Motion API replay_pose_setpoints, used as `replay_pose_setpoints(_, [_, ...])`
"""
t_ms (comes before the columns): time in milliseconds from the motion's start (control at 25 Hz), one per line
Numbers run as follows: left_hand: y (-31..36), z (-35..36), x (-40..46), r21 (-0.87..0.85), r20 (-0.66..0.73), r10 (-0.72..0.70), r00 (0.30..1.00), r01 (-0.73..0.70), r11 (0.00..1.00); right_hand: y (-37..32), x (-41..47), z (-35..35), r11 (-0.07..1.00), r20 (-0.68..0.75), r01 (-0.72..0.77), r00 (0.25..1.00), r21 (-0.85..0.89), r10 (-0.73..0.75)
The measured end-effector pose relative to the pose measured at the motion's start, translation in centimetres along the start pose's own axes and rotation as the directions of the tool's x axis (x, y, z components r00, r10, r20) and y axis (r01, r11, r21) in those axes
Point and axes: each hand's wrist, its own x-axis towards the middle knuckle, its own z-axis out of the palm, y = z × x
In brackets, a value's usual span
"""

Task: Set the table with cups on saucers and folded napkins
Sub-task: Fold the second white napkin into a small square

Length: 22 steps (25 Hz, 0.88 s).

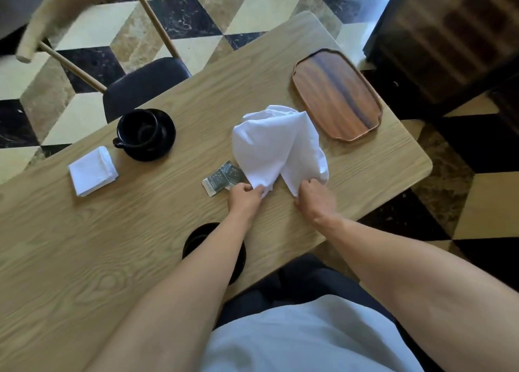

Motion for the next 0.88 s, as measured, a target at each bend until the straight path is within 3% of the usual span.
replay_pose_setpoints(120, [2.0, -2.5, -0.3, -0.182, -0.094, 0.094, 0.991, -0.11, 0.977, 0.0, -1.0, -1.5, 0.993, -0.098, -0.077, 0.991, 0.093, 0.087])
replay_pose_setpoints(280, [5.9, -6.6, -0.8, -0.381, -0.16, 0.173, 0.972, -0.223, 0.897, 0.2, -2.5, -5.4, 0.895, -0.265, -0.177, 0.916, 0.411, 0.302])
replay_pose_setpoints(440, [10.2, -9.7, -1.1, -0.488, -0.255, 0.233, 0.938, -0.333, 0.807, 0.5, -2.7, -9.6, 0.881, -0.427, -0.05, 0.861, 0.471, 0.277])
replay_pose_setpoints(680, [14.6, -12.6, -1.6, -0.423, -0.455, 0.261, 0.851, -0.465, 0.778, 2.3, -0.3, -15.8, 0.845, -0.583, 0.178, 0.792, 0.505, 0.182])
replay_pose_setpoints(880, [17.6, -13.7, -2.6, -0.573, -0.517, 0.171, 0.839, -0.487, 0.659, 5.5, 5.0, -21.8, 0.803, -0.631, 0.275, 0.76, 0.529, 0.156])
